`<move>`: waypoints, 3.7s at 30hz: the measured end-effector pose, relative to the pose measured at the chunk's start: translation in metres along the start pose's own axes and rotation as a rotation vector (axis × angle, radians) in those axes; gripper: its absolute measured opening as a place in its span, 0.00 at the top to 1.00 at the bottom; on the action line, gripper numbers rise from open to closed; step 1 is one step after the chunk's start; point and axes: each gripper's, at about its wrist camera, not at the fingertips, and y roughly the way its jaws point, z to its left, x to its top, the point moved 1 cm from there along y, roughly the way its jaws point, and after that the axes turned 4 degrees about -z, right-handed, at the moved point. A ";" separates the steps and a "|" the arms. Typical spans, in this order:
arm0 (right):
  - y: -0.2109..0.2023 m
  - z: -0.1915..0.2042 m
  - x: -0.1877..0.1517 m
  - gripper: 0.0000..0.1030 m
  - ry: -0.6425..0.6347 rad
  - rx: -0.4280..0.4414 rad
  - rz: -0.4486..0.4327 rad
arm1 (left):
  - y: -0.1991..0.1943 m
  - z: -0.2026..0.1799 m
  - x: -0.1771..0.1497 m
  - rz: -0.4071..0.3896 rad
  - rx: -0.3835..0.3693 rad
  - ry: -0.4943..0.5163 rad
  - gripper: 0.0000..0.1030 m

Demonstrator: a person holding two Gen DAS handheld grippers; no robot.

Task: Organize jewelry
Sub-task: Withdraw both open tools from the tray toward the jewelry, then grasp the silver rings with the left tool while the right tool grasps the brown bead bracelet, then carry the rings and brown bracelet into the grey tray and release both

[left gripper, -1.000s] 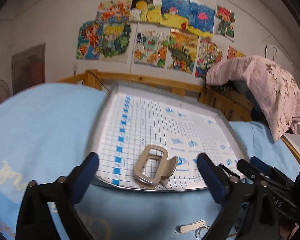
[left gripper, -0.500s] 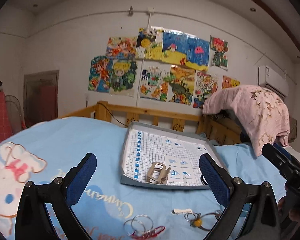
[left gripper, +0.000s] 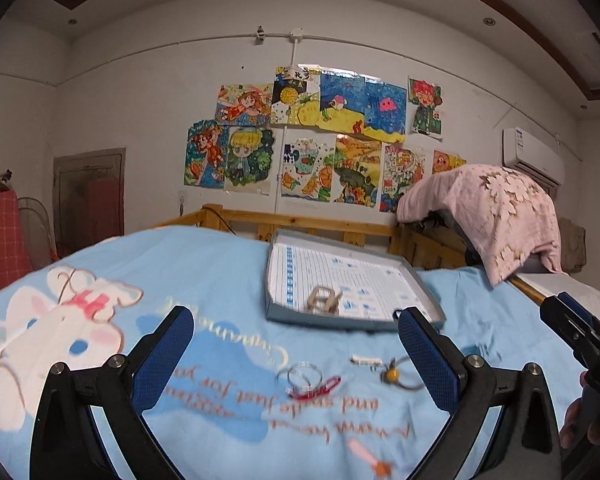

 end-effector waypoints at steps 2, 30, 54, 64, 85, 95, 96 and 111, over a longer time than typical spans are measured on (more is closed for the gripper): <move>-0.009 0.003 -0.004 0.02 -0.008 -0.002 0.006 | -0.008 0.002 -0.009 0.011 -0.005 0.010 0.00; 0.033 -0.007 -0.055 0.03 -0.111 0.007 0.264 | 0.092 0.032 -0.065 0.341 -0.103 -0.063 0.16; 0.164 -0.001 -0.127 0.60 -0.054 0.104 0.549 | 0.178 0.053 -0.124 0.506 -0.287 -0.281 0.78; 0.161 0.007 -0.131 0.73 -0.080 0.105 0.555 | 0.178 0.060 -0.124 0.468 -0.286 -0.349 0.93; 0.161 0.005 -0.135 0.79 -0.042 0.155 0.534 | 0.166 0.053 -0.083 0.427 -0.237 -0.257 0.97; 0.148 -0.012 -0.103 0.79 0.045 0.186 0.420 | 0.161 0.012 -0.031 0.407 -0.239 -0.182 0.97; 0.147 -0.014 -0.098 0.79 0.049 0.183 0.408 | 0.163 0.005 -0.026 0.407 -0.240 -0.172 0.97; 0.215 -0.110 -0.043 0.79 0.076 0.007 0.345 | 0.265 -0.078 -0.010 0.394 -0.263 -0.201 0.97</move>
